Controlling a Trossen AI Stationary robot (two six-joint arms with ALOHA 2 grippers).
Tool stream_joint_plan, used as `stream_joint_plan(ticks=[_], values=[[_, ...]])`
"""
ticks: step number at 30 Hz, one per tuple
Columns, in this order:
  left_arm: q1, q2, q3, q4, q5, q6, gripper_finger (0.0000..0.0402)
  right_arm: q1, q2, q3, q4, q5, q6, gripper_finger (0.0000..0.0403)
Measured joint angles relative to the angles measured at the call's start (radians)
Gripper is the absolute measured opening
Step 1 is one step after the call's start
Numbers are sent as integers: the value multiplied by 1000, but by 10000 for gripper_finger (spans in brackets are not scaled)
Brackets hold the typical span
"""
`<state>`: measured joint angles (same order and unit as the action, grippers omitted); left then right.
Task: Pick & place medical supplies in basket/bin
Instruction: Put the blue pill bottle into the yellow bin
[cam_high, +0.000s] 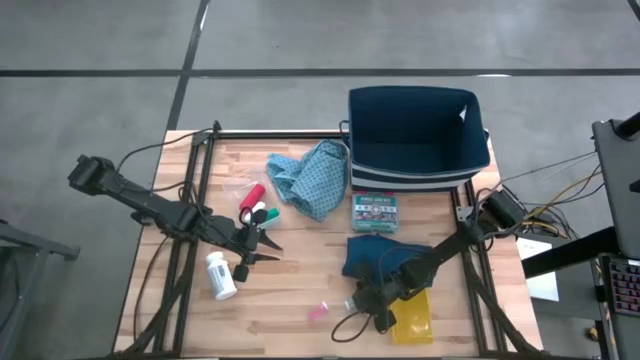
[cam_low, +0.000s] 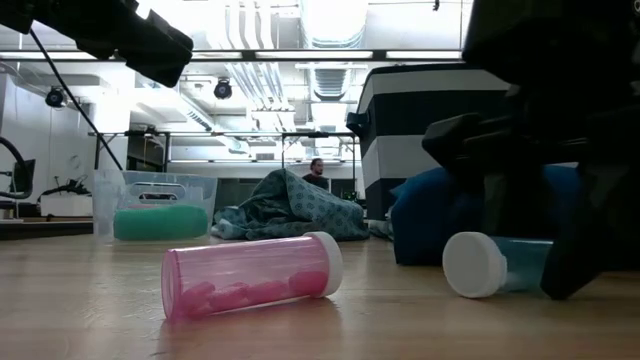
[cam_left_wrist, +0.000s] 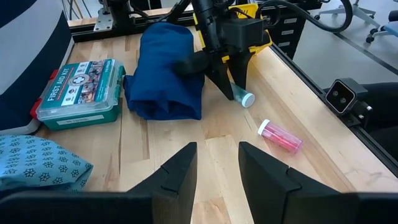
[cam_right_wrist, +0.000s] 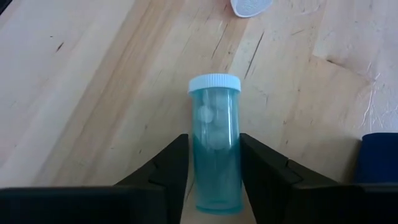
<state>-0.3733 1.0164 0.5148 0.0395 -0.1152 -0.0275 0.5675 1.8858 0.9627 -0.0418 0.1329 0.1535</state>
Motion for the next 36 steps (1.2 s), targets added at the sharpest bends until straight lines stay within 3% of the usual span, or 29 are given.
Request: stream_joint_plan(ticks=[9, 24, 36], values=[[0, 0, 0, 0, 0, 0, 120, 0, -1, 8, -8, 4, 0, 87], [0, 0, 0, -2, 0, 0, 120, 0, -51, 30, -8, 10, -8, 93], [0, 0, 1, -8, 0, 0, 120, 20, -209, 30, -72, 25, 21, 93]])
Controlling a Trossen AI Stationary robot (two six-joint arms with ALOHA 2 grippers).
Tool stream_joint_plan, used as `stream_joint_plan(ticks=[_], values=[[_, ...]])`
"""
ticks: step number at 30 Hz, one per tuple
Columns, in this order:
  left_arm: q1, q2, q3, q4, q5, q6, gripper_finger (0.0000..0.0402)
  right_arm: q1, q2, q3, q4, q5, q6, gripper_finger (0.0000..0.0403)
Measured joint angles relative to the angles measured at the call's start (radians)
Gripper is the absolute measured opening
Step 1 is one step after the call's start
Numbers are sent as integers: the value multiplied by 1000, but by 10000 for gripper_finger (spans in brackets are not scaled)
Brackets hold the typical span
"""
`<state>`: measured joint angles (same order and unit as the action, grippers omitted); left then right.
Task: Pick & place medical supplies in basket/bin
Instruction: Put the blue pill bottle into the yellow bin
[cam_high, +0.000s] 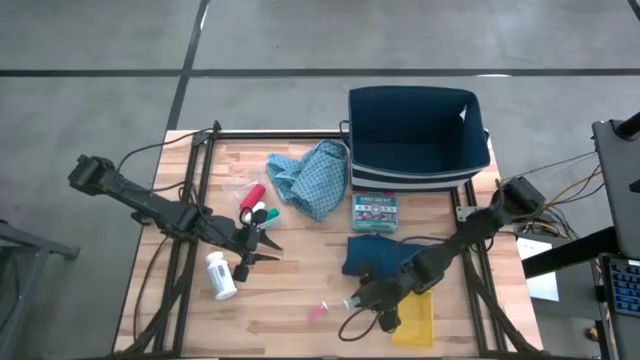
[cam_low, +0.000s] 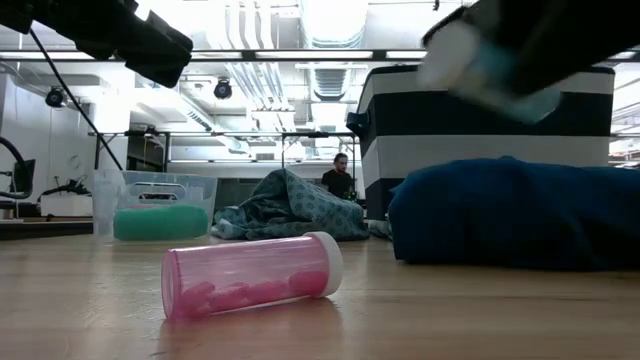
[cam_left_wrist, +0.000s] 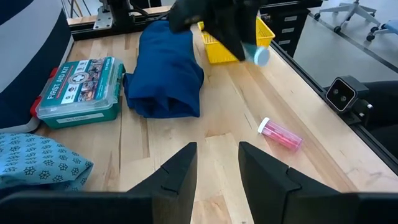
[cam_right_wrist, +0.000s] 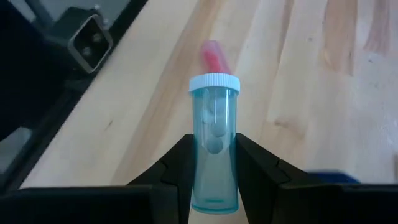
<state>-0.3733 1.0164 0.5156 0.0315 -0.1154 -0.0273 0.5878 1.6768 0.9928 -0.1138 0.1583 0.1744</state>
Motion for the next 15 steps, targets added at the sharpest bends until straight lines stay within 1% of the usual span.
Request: stream_joint_plan(ticks=[2, 5, 11, 15], values=[[0, 0, 0, -2, 0, 0, 120, 13, -38, 0, -40, -1, 16, 93], [0, 0, 0, -4, 0, 0, 120, 37, -97, 0, -99, -1, 85, 93], [0, 0, 0, -10, 0, 0, 120, 108, -187, 0, -235, 6, 279, 93], [0, 0, 0, -11, 0, 0, 120, 164, -224, 0, -353, 32, 428, 93]])
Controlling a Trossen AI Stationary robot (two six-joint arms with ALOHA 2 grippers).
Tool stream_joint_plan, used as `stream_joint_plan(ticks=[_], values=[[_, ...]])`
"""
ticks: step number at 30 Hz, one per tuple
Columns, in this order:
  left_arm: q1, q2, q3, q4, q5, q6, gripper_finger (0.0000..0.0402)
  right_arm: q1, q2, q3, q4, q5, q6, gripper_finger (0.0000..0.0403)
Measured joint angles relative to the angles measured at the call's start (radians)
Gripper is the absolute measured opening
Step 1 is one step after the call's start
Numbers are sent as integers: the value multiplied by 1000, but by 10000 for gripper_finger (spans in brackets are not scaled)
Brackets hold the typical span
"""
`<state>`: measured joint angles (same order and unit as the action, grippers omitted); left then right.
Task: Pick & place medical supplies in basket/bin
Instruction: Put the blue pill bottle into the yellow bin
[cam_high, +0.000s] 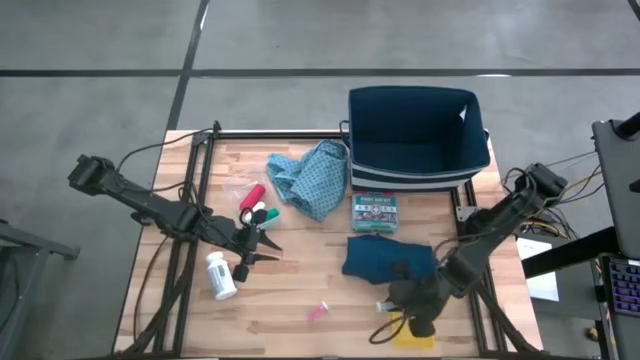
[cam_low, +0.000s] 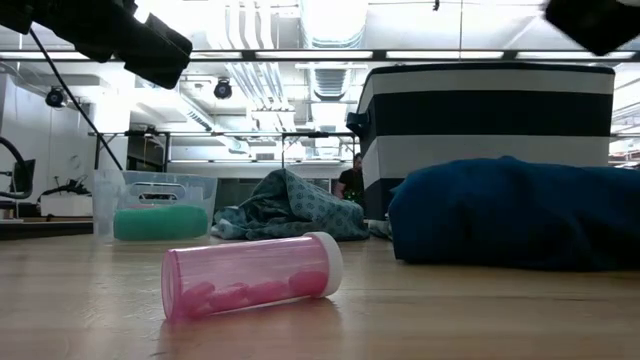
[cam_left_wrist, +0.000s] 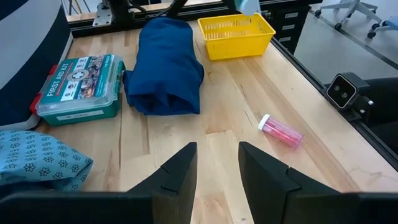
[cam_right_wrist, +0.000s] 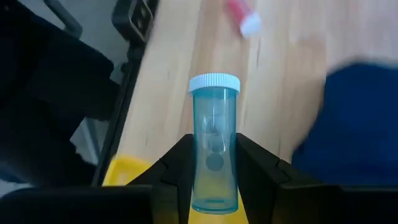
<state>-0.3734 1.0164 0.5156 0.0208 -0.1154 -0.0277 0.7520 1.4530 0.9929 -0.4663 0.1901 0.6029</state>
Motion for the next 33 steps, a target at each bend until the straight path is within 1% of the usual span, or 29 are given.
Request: stream_joint_plan(ticks=[5, 8, 14, 24, 33], values=[[0, 0, 0, 0, 0, 0, 120, 67, -33, 0, -137, 1, 217, 93], [0, 0, 0, 0, 0, 0, 120, 102, -41, 0, -188, 1, 340, 93], [0, 0, 0, -4, 0, 0, 120, 159, -12, 0, -264, 19, 529, 93], [0, 0, 0, -7, 0, 0, 120, 167, 115, -2, -254, 21, 676, 95], [0, 0, 0, -16, 0, 0, 120, 167, 194, -2, -254, 19, 707, 126]])
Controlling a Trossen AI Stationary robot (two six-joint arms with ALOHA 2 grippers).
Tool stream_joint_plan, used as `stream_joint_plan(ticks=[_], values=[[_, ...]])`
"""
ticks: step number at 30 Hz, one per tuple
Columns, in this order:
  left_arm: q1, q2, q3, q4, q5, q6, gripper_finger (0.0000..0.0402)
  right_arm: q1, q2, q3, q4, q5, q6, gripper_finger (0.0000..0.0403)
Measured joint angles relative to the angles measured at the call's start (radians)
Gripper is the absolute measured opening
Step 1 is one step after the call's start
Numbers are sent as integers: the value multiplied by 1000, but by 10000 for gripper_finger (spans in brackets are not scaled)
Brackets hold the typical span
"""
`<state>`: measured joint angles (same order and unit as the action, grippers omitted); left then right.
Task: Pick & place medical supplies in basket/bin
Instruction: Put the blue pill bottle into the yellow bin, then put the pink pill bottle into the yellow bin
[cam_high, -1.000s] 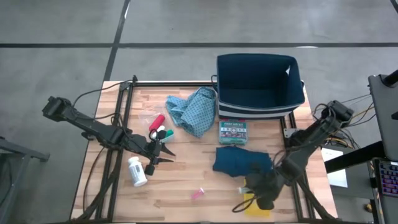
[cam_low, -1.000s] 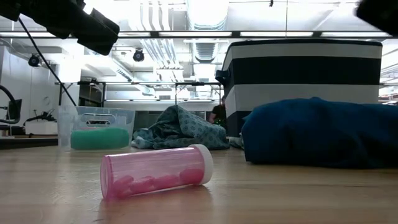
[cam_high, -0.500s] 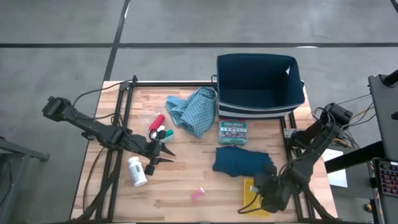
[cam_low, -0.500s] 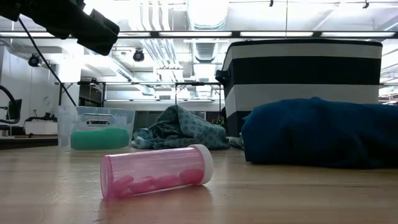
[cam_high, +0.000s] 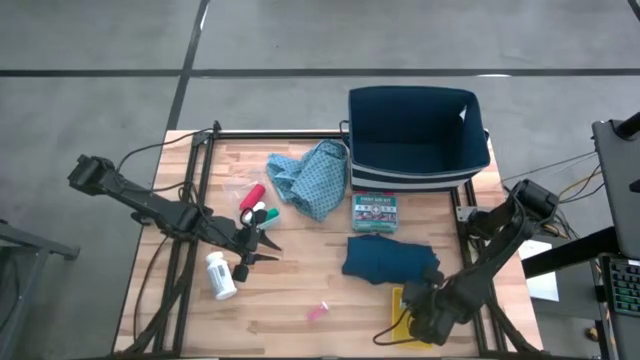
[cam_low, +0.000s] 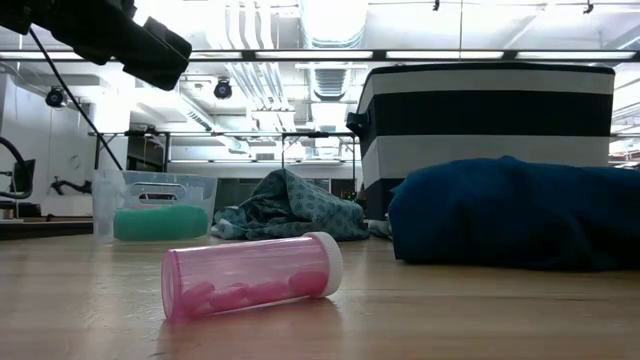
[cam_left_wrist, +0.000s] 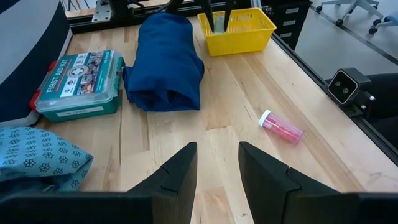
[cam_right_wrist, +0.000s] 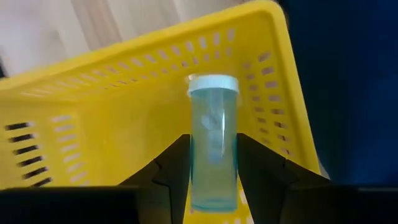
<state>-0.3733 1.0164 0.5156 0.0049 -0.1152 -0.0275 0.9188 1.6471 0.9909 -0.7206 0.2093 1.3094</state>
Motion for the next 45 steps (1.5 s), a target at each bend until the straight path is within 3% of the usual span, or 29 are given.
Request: stream_joint_plan(ticks=[21, 30, 35, 39, 42, 45], values=[[0, 0, 0, -4, 0, 0, 120, 0, 19, 0, -2, -1, 68, 168], [0, 0, 0, -3, 0, 0, 120, 0, -93, 44, -41, -17, 5, 162], [0, 0, 0, -6, 0, 0, 120, 0, -159, 93, -39, 109, -123, 155], [0, 0, 0, -6, 0, 0, 120, 0, -174, 133, -34, 303, -290, 156], [0, 0, 0, -6, 0, 0, 120, -4, -168, 151, 30, 434, -464, 159], [0, 0, 0, -6, 0, 0, 120, -15, -152, 152, 150, 479, -726, 163]])
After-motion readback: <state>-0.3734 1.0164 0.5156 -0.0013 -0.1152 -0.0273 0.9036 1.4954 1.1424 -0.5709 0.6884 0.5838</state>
